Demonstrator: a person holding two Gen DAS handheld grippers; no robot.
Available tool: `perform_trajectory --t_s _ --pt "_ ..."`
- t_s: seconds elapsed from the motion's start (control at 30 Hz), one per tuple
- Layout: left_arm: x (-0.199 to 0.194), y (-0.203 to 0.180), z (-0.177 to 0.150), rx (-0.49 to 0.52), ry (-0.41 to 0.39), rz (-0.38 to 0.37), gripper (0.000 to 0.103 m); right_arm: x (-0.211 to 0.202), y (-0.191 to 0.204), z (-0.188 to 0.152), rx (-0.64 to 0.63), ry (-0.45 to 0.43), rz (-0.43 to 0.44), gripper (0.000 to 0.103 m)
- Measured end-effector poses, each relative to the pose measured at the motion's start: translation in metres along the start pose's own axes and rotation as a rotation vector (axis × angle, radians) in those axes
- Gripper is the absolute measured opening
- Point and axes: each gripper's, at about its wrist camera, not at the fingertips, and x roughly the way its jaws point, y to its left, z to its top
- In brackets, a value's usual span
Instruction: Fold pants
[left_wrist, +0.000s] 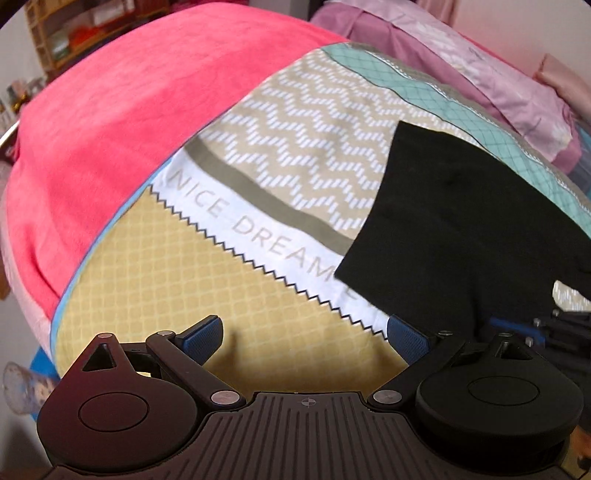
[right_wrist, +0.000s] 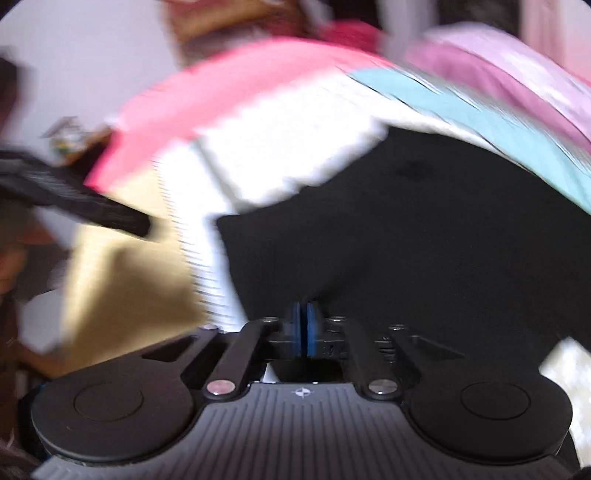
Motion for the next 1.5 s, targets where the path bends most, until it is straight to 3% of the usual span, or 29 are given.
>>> perform_trajectory --t_s 0.13,0.2,0.23,0.37,0.47,0.53,0.57,0.63,0.67,0.73,0.83,0.93,0.97,1.0,1.03,1.13,1.2,1.4,1.5 --pt "0.003 0.002 -0.004 -0.036 0.021 0.005 0.103 0.012 -0.005 0.000 -0.045 0.041 -0.002 0.012" --pt "0.002 0.000 -0.004 -0.032 0.012 -0.014 0.103 -0.003 -0.013 0.010 -0.048 0.016 -0.024 0.052" --pt "0.001 -0.001 -0.004 -0.024 0.002 -0.015 0.103 -0.016 -0.015 0.014 -0.051 -0.036 -0.036 0.054" --pt "-0.003 0.000 -0.008 -0.018 -0.015 -0.006 0.103 -0.017 -0.002 0.044 -0.100 -0.099 0.013 0.055" --pt "-0.004 0.004 -0.012 -0.046 -0.010 -0.017 0.103 0.021 0.005 0.054 -0.115 -0.032 0.028 0.051" --pt "-0.007 0.007 -0.015 -0.049 -0.014 -0.018 0.103 0.064 0.000 0.052 -0.062 0.086 0.013 0.048" --pt "-0.009 0.008 -0.017 -0.046 -0.017 -0.013 0.103 0.073 -0.005 0.047 -0.027 0.041 0.029 0.049" --pt "-0.013 0.012 -0.021 -0.045 -0.019 -0.002 0.103 0.081 -0.009 0.050 0.055 -0.001 0.030 0.037" --pt "-0.015 0.015 -0.024 -0.051 -0.018 0.004 0.103 0.082 -0.004 0.056 0.071 0.003 0.017 0.013" --pt "-0.016 0.023 -0.028 -0.071 -0.013 0.012 0.103 0.081 0.021 0.067 0.001 -0.024 0.051 0.009" --pt "-0.015 0.032 -0.031 -0.111 -0.007 0.015 0.103 0.106 0.054 0.068 -0.125 -0.028 0.007 0.010" --pt "-0.012 0.031 -0.028 -0.126 -0.003 0.018 0.103 0.112 0.054 0.071 -0.051 -0.067 0.001 0.016" --pt "-0.012 0.028 -0.027 -0.124 -0.004 0.013 0.103 0.107 0.053 0.071 -0.038 -0.062 0.022 0.032" --pt "-0.013 0.025 -0.025 -0.117 -0.008 0.008 0.103 0.097 0.050 0.071 -0.038 -0.058 0.059 0.054" --pt "-0.013 0.022 -0.022 -0.106 -0.013 0.004 0.103 0.080 0.045 0.068 -0.028 -0.083 0.083 0.057" --pt "-0.013 0.012 -0.016 -0.070 -0.025 0.000 0.103 0.036 0.019 0.060 0.055 -0.162 0.027 0.051" --pt "-0.011 0.010 -0.013 -0.068 -0.031 0.007 0.103 0.030 0.012 0.059 0.042 -0.152 0.029 0.040" --pt "-0.014 0.014 -0.010 -0.087 -0.040 0.012 0.103 0.063 0.033 0.061 -0.059 -0.100 0.079 0.039" --pt "-0.018 0.018 -0.014 -0.078 -0.043 0.031 0.103 0.094 0.033 0.062 -0.067 -0.002 0.024 0.042"
